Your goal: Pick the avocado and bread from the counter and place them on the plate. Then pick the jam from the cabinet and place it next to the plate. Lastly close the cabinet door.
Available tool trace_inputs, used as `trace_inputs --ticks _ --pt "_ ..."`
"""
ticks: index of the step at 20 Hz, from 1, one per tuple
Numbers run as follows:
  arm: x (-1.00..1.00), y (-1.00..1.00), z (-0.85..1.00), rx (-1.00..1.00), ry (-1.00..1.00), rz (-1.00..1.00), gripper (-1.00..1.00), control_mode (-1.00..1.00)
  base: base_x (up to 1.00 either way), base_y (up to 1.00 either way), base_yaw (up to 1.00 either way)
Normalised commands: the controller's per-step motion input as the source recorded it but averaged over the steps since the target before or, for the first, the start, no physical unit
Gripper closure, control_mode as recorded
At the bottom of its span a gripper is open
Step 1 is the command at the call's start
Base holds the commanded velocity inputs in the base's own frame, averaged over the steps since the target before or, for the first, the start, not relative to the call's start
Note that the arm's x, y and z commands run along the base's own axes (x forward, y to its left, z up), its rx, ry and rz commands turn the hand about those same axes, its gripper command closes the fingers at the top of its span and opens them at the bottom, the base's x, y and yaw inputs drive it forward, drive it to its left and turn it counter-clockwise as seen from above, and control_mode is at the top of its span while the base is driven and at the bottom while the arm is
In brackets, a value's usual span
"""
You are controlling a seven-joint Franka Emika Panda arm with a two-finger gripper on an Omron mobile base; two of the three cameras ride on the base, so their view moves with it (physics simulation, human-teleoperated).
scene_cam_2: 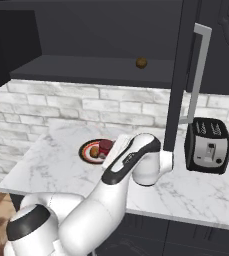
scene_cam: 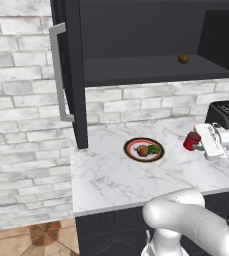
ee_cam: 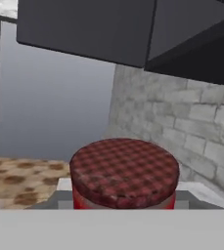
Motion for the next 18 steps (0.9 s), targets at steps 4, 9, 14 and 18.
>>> trace_inputs --ticks 4,9,14,18 --pt "0.11 0.0 -0.04 -0.19 -0.03 0.03 1.0 -1.0 0.0 0.0 0.0" --pt "0.07 0.0 -0.28 -0.19 0.0 0.0 1.0 -1.0 0.0 0.0 0.0" --pt "0.13 0.0 -0.48 -0.01 0.0 0.0 1.0 -1.0 0.0 0.0 0.0" --pt "0.15 -0.12 -0.53 0.02 0.0 0.0 1.0 -1.0 0.0 0.0 0.0"
